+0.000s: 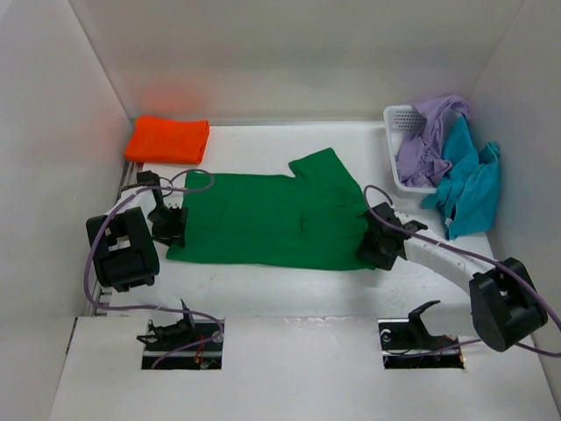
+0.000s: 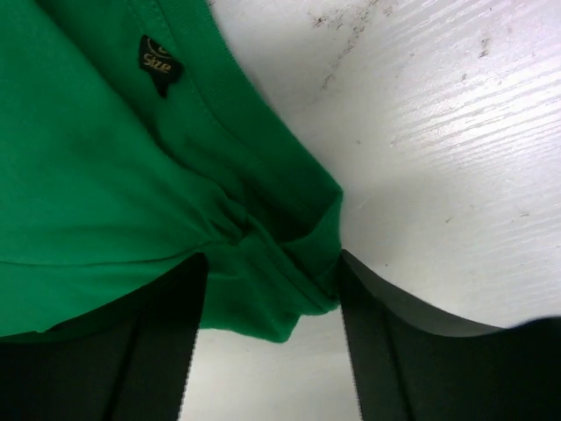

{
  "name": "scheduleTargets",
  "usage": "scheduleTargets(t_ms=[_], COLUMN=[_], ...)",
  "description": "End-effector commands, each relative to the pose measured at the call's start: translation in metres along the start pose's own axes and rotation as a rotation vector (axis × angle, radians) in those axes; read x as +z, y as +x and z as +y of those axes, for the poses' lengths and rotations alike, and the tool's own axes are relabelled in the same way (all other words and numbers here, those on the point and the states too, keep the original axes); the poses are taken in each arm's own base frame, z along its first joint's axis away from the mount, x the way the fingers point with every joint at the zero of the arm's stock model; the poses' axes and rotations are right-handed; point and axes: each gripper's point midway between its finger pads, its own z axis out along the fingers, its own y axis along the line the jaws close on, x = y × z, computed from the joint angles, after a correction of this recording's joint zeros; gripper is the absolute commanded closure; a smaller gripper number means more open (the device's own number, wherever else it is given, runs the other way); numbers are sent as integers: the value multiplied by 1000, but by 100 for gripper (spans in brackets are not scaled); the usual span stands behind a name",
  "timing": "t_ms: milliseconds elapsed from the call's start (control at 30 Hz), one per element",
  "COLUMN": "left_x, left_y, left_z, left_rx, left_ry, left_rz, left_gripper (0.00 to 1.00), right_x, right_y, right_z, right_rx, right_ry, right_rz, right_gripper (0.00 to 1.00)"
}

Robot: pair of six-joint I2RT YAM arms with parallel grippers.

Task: Fold and stack the t-shirts
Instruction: Grap the side of the flattened tshirt furthest away from the robot with both arms

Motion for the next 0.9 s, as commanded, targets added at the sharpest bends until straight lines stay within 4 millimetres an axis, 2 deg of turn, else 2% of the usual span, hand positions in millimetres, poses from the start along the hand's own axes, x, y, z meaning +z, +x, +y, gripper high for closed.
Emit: scheduleTargets(t_ms=[0,67,133,167,200,333,433,533,633,700,733,767,833,867], left_x=[27,27,24,20,16,-14,-32,-42,-46,-49,-52,-55,-60,-65], left_y=[-1,-1,0,1,3,21,44,65,102,113,115,122,128,129], left_z=[-8,-11,-14,-12,-12,-8,-16,-24,-33,-27,-23,-21,-23,-20], left_rx=[-26,-31,-23,-22,-12,63,100,112,122,119,113,104,94,92], left_ry=[57,71,80,80,76,45,58,82,128,110,99,98,111,111], left_rz=[5,3,-9,-26,-34,-61,-25,24,133,163,169,195,217,219], left_gripper=[69,90,99,100,100,100,100,100,100,98,95,88,80,72], right_x=[2,1,-1,-4,-8,-32,-49,-62,-73,-81,-83,-87,-90,-92], right_y=[-2,2,7,9,10,22,42,56,74,88,94,101,106,107], right_z=[16,18,17,14,11,-9,-25,-36,-47,-50,-51,-48,-48,-48], right_rx=[35,22,26,39,46,90,114,123,116,114,107,107,105,103], right_ry=[-39,-46,-61,-69,-75,-73,-79,-75,-60,-57,-61,-79,-81,-80], right_rz=[9,37,59,61,58,57,82,103,138,170,185,202,215,220], right_gripper=[48,73,93,99,100,100,100,100,98,92,85,77,74,65])
